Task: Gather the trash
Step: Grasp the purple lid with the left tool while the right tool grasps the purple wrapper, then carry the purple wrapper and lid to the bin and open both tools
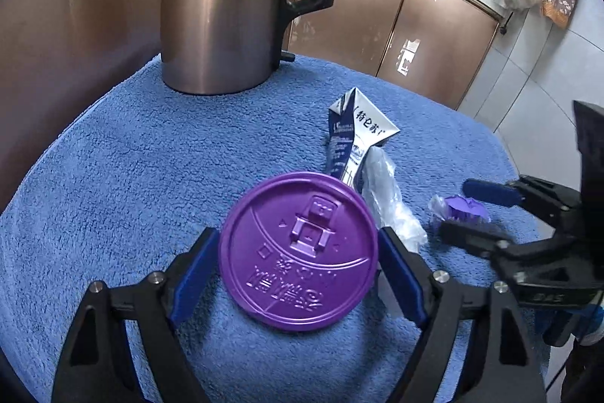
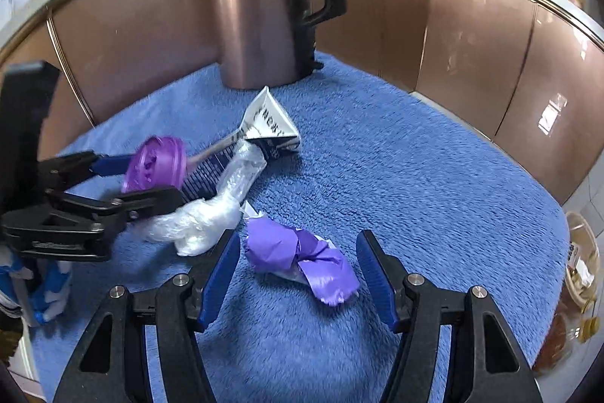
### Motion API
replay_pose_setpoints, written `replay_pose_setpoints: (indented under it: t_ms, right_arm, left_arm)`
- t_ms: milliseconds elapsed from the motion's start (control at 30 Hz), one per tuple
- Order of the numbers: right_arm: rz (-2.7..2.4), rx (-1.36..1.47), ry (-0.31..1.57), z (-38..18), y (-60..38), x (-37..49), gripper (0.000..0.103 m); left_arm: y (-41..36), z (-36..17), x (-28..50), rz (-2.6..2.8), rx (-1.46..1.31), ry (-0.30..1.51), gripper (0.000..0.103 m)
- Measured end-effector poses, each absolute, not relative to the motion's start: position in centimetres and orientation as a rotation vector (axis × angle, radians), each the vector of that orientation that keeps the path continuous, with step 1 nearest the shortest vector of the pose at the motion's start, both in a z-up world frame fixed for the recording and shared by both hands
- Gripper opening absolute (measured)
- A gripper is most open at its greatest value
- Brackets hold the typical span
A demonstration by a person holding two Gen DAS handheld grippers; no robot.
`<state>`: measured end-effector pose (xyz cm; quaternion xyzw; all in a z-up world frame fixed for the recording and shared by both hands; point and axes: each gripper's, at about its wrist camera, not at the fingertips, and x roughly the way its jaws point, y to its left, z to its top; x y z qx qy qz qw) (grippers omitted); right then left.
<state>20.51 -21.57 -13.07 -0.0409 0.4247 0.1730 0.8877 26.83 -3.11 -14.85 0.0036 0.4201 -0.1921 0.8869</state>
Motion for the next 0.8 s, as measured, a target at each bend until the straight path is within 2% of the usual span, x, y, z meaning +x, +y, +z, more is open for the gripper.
replay_pose_setpoints:
  t_ms: [67, 100, 300, 567, 800]
  right_arm:
    - [0.361, -0.103, 0.903, -13.7, -21.3, 20.8, 0.060]
    - [0.361, -0.106, 0.905, -13.9, -21.2, 20.9, 0.054]
    - [0.361, -0.079, 0.881, -13.8, -21.7, 19.4, 0.049]
    - [0.362, 0.015, 0.805, -11.0, -23.3, 14.9, 0.049]
    - [0.316, 0.095, 0.714, -7.6, -25.9, 8.9, 0.049]
  left_arm:
    - [-3.0, -14.8, 26.5, -0.397, 0.000, 0.868, 0.081]
    - [-2.9, -14.7, 26.3, -0.395, -0.002, 0.865, 0.081]
    - [-1.3, -13.8, 24.7, -0.383, -0.041, 0.842, 0.081]
    - [1.4, -11.1, 21.3, -0.356, -0.067, 0.796, 0.081]
    - [-0.2, -8.0, 17.9, -0.415, -0.057, 0.749, 0.081]
